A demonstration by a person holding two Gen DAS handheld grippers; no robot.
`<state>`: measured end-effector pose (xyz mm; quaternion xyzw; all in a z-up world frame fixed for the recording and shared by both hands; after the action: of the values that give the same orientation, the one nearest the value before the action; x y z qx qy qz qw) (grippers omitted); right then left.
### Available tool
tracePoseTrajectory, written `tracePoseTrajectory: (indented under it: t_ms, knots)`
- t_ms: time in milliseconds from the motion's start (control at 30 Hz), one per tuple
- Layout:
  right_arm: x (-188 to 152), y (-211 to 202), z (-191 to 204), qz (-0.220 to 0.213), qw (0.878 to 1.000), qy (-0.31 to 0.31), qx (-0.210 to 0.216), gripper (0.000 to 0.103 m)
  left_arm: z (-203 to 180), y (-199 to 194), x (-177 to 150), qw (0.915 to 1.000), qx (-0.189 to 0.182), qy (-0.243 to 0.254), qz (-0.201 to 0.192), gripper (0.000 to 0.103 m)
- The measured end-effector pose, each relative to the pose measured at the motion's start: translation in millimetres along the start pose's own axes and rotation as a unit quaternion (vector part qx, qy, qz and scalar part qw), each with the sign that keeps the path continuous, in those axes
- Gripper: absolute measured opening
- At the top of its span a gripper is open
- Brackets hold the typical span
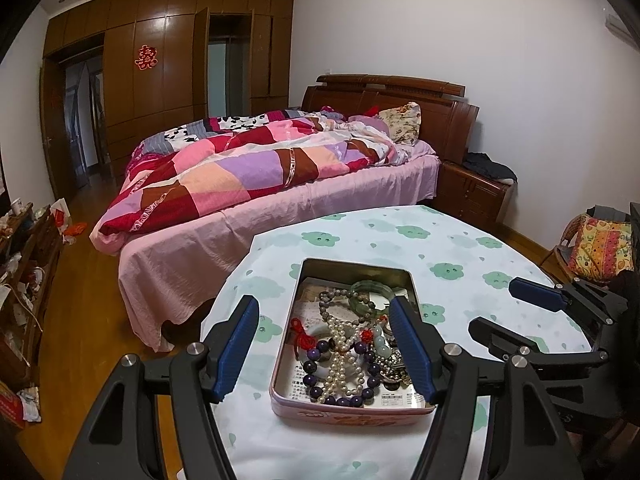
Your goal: Organize jewelry
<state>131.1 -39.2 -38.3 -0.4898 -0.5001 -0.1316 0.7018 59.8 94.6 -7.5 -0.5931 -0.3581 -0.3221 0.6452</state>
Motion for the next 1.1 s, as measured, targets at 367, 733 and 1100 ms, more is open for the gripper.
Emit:
tracePoseTrajectory:
  t_ms: [367, 733, 1100]
  knots:
    - [0, 0, 0, 0.0, 1.0, 0.0, 0.0, 0.067, 2, 4, -2, 1.0, 0.004, 0.001, 0.007, 0.068]
    - [-1, 0, 1, 0.0, 1.0, 0.0, 0.0, 0.067, 3, 6, -3, 0.9999, 0.005, -0.003, 0.013, 0.068]
    - [-2, 0, 3, -0.001, 1.0, -0.001, 0.0, 0.067, 2, 13, -6, 0.9996, 0.002, -0.011, 0.024, 0.068]
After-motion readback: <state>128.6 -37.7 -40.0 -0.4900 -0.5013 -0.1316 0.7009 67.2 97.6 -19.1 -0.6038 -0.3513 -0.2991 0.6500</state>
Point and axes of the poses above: each gripper's, at about its wrist camera, not at the fingertips, and y roughly the way its jaws point, z to its left, x to its top, the point moved 7 cm from there along y, roughly the way its jaws point, and after that the axes turned 6 degrees about y, right-handed, at the moved point
